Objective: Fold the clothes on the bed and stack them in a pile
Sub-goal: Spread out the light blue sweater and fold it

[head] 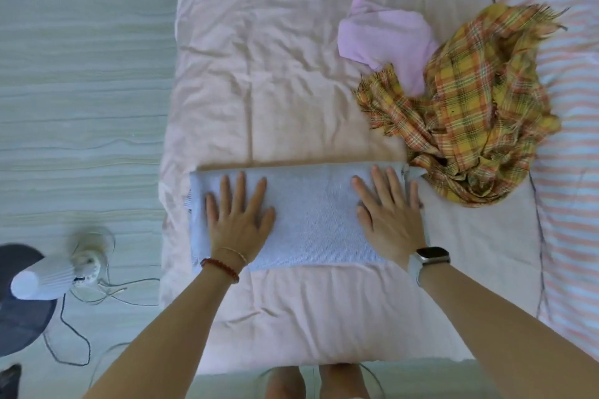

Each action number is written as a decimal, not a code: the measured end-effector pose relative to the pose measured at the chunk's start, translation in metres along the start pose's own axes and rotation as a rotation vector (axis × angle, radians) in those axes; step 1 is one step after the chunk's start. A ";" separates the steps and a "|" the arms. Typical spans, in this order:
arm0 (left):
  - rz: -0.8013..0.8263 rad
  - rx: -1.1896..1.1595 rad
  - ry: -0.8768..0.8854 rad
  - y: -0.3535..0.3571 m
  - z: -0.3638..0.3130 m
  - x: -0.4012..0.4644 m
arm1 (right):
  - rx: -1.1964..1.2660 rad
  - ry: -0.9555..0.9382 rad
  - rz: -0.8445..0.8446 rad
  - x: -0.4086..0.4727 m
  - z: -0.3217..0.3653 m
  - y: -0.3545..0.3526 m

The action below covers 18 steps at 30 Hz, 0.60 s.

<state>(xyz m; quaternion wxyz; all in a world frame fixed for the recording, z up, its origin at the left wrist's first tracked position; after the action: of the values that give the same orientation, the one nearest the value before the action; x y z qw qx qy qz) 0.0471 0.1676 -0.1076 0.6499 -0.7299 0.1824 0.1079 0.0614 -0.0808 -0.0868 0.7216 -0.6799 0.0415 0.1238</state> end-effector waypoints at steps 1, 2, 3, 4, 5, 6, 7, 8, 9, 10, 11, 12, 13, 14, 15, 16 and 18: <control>-0.004 0.004 -0.050 0.008 0.013 0.003 | -0.005 0.017 0.016 0.003 -0.009 0.006; -0.036 0.005 -0.093 0.014 0.025 0.007 | -0.009 0.042 0.024 0.007 -0.020 0.012; -0.067 0.005 -0.123 0.016 0.035 0.011 | -0.008 0.076 0.026 0.011 -0.032 0.017; -0.087 -0.005 -0.146 0.016 0.042 0.015 | 0.013 0.127 0.031 0.015 -0.043 0.022; -0.103 -0.017 -0.174 0.015 0.048 0.019 | 0.052 0.191 0.052 0.018 -0.053 0.026; -0.120 -0.029 -0.221 0.013 0.053 0.020 | 0.097 0.240 0.072 0.019 -0.058 0.029; -0.138 -0.064 -0.286 0.013 0.061 0.019 | 0.153 0.254 0.067 0.018 -0.058 0.027; -0.156 -0.135 -0.362 0.013 0.069 0.015 | 0.217 0.247 0.030 0.016 -0.057 0.021; -0.188 -0.259 -0.437 0.011 0.077 0.008 | 0.285 0.238 -0.018 0.011 -0.057 0.014; -0.234 -0.445 -0.502 0.012 0.086 0.001 | 0.366 0.251 -0.063 0.005 -0.058 0.009; -0.273 -0.655 -0.559 0.014 0.095 -0.005 | 0.475 0.309 -0.093 -0.002 -0.062 0.007; -0.291 -0.821 -0.600 0.016 0.101 -0.010 | 0.612 0.414 -0.098 -0.008 -0.068 0.008; -0.286 -0.923 -0.637 0.017 0.104 -0.016 | 0.752 0.548 -0.075 -0.014 -0.073 0.013; -0.259 -0.992 -0.665 0.021 0.107 -0.020 | 0.858 0.680 -0.011 -0.019 -0.076 0.022; -0.229 -1.050 -0.689 0.024 0.109 -0.023 | 0.930 0.779 0.072 -0.022 -0.075 0.030; -0.205 -1.102 -0.701 0.024 0.109 -0.025 | 0.990 0.831 0.144 -0.022 -0.074 0.037; -0.181 -1.147 -0.674 0.022 0.109 -0.022 | 1.122 0.857 0.236 -0.016 -0.071 0.043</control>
<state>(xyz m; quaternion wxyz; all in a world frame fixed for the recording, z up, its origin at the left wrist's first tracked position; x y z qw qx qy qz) 0.0271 0.2757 -0.1334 0.1872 -0.8983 -0.1786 0.3550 0.0439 -0.1508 -0.1299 0.8646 -0.1862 0.4519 -0.1168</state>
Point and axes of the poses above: each hand's wrist, its own x-axis towards the middle knuckle, its own y-axis out of the palm, z = x × y, the point moved 7 cm from there along x, towards the middle knuckle, and after that the axes turned 8 degrees about y, right-handed, at the moved point
